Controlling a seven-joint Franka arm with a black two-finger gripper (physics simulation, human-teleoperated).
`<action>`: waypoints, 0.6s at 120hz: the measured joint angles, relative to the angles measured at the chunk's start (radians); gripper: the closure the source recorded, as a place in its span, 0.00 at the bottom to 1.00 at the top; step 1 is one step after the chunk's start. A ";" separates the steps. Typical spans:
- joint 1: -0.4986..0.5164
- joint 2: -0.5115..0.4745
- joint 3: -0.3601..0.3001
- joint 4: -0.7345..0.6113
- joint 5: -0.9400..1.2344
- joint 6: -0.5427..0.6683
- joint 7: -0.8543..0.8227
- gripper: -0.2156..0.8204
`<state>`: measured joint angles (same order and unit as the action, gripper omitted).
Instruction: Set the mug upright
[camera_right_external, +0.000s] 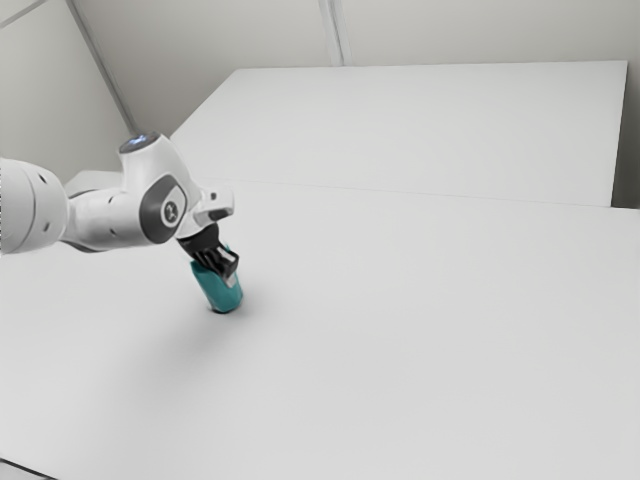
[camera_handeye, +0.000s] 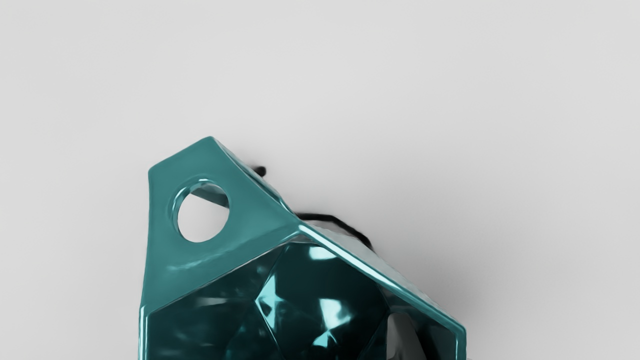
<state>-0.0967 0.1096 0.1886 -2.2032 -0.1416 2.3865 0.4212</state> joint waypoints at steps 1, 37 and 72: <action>0.000 0.001 -0.001 0.000 0.000 0.001 -0.002 0.97; 0.001 -0.018 -0.016 0.001 -0.003 0.020 -0.046 0.53; -0.028 -0.077 -0.022 0.145 -0.007 -0.128 -0.069 0.29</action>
<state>-0.1245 0.0322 0.1670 -2.0579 -0.1485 2.2590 0.3527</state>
